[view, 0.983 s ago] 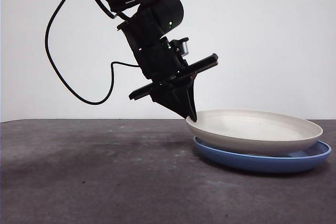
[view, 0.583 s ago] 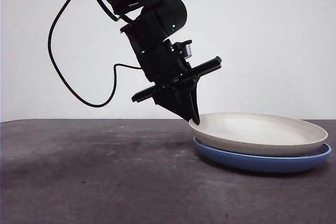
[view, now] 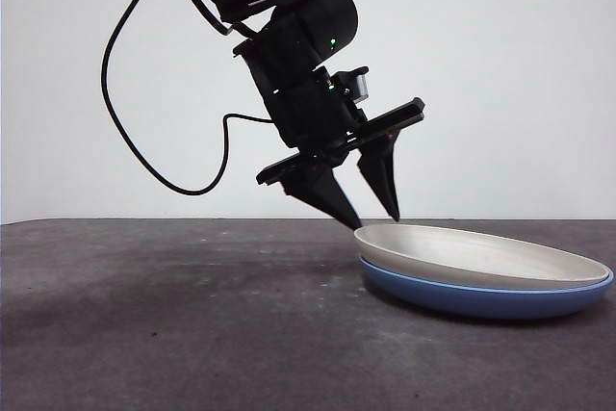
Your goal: Pick up the white plate, put it on the blue plate, put it on desk
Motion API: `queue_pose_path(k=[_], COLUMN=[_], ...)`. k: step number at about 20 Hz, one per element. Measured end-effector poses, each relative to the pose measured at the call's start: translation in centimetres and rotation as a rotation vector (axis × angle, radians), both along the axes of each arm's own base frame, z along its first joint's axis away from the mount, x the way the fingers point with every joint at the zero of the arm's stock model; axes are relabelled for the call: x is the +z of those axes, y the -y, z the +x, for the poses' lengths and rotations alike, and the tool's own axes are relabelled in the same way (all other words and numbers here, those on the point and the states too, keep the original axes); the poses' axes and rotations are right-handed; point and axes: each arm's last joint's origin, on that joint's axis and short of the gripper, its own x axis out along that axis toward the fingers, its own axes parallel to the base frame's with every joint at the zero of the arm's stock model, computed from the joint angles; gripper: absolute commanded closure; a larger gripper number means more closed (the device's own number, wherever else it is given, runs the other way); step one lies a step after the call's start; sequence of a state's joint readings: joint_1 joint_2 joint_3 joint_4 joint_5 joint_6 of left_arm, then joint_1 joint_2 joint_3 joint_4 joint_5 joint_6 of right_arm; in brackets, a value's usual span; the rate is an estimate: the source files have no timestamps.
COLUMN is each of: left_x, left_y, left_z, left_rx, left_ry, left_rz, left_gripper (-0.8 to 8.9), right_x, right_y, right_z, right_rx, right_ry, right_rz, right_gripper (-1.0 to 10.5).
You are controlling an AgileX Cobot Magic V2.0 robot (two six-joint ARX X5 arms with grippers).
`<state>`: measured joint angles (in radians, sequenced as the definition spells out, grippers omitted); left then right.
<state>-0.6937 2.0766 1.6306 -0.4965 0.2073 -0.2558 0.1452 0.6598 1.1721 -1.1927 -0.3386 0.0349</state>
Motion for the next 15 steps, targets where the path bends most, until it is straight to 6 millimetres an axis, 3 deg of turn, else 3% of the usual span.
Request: queue_pose_path(k=[5,8,10,15], left_x=[1.7,3.5,6.6,18.0], left_y=[-0.7,-2.2,-3.6,-9.8], left_z=[0.6,1.0,0.3,-4.0], left_rx=[0.017,0.033,0.038,0.082], left_ry=[-0.028,-0.010,0.040,0.283], left_rz=[0.025,0.026,-0.001,-0.136], left_gripper=[4.27,4.28,4.28,4.30], right_x=[0.0,0.0,0.0,0.0], right_y=[0.0,0.0,0.0,0.0], right_z=[0.0,0.0,0.0,0.0], right_rx=[0.000,-0.001,-0.002,-0.002], right_ry=[-0.001,-0.003,-0.003,-0.003], right_rz=[0.000,-0.001,-0.002,-0.002], right_gripper=[5.4,5.4,5.4,5.4])
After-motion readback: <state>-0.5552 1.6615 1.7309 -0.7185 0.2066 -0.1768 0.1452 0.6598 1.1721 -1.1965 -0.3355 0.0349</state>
